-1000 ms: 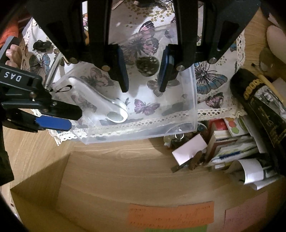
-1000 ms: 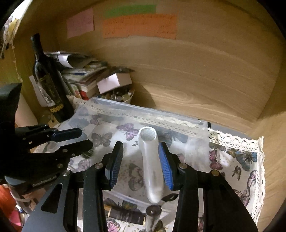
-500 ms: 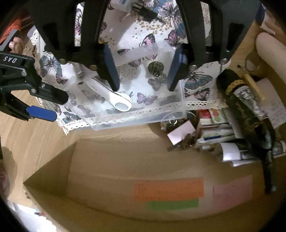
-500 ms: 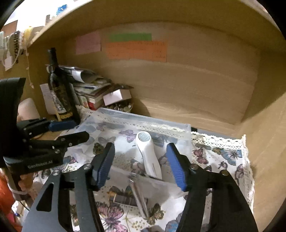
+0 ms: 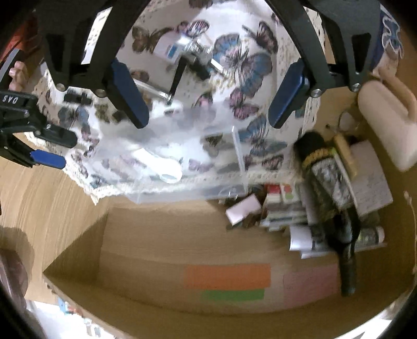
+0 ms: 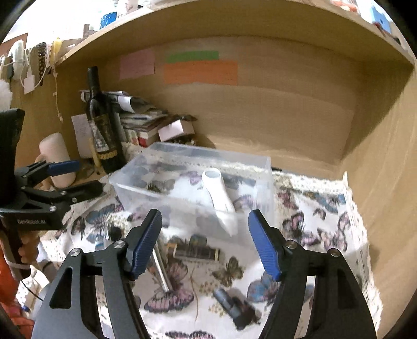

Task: Organize rigid objects
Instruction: 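Grasp the blue-labelled white box with the left tool while the right tool grasps a black piece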

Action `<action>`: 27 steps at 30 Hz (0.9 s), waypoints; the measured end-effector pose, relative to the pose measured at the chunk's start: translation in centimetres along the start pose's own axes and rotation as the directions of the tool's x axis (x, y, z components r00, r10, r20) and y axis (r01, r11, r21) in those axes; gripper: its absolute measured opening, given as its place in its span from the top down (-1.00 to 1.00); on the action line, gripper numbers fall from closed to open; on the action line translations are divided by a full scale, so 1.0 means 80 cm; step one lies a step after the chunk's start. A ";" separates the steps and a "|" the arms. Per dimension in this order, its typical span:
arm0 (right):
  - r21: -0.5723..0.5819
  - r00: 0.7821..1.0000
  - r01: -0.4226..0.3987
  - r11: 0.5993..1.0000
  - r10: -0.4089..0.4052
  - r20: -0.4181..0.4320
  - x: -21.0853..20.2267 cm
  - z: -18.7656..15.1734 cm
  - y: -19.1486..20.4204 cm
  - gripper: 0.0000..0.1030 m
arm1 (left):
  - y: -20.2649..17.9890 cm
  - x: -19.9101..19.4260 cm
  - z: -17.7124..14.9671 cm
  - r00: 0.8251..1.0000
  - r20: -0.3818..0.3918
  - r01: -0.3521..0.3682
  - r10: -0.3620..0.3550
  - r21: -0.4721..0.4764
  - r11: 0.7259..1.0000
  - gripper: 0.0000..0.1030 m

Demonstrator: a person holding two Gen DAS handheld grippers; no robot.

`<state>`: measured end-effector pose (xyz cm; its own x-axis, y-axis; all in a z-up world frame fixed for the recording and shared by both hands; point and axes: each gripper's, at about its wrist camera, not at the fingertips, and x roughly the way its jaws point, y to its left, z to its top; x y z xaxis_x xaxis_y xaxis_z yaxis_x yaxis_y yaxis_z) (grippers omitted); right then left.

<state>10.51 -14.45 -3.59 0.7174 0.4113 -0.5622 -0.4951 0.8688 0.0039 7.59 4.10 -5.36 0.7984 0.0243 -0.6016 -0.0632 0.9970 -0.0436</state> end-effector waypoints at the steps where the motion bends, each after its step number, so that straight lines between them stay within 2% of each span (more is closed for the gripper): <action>1: 0.009 1.000 0.004 1.000 -0.004 -0.008 0.000 -0.007 -0.003 -0.28 | 0.002 0.001 -0.006 1.000 -0.013 0.002 -0.002 -0.005 1.000 -0.82; 9: 0.105 0.991 0.045 0.993 -0.031 -0.132 0.017 -0.069 -0.038 -0.28 | 0.001 0.019 -0.065 0.990 -0.132 0.043 -0.046 -0.027 0.999 -0.82; 14: 0.153 0.981 0.066 0.986 -0.036 -0.192 0.023 -0.102 -0.052 -0.28 | -0.020 0.025 -0.082 0.987 -0.146 0.061 -0.060 0.003 0.998 -0.81; 19: 0.171 0.978 0.082 0.982 -0.046 -0.205 0.026 -0.116 -0.054 -0.28 | -0.031 0.030 -0.084 0.983 -0.155 0.107 -0.103 0.021 0.994 -0.28; 20: 0.170 0.978 0.080 0.982 -0.044 -0.205 0.027 -0.117 -0.053 -0.28 | -0.033 0.030 -0.083 0.983 -0.151 0.108 -0.103 0.025 0.994 -0.23; 22: 0.165 0.978 0.089 0.982 -0.055 -0.202 0.029 -0.118 -0.051 -0.17 | -0.038 0.032 -0.082 0.982 -0.153 0.114 -0.107 0.042 0.993 0.03; 23: 0.161 0.977 0.091 0.983 -0.057 -0.203 0.031 -0.119 -0.050 -0.11 | -0.039 0.035 -0.082 0.981 -0.159 0.119 -0.111 0.045 0.992 0.10; 24: 0.161 0.977 0.093 0.983 -0.059 -0.204 0.033 -0.119 -0.049 0.04 | -0.040 0.038 -0.082 0.980 -0.165 0.119 -0.109 0.048 0.992 0.16; 27: 0.157 0.977 0.097 0.983 -0.064 -0.202 0.038 -0.116 -0.049 0.09 | -0.043 0.040 -0.080 0.982 -0.156 0.114 -0.103 0.060 0.992 0.20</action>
<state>10.08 -19.13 -13.03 0.6335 0.2905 -0.7171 -0.3399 0.9371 0.0794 6.49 0.29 -12.25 0.6972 -0.0904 -0.7111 0.0639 0.9959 -0.0639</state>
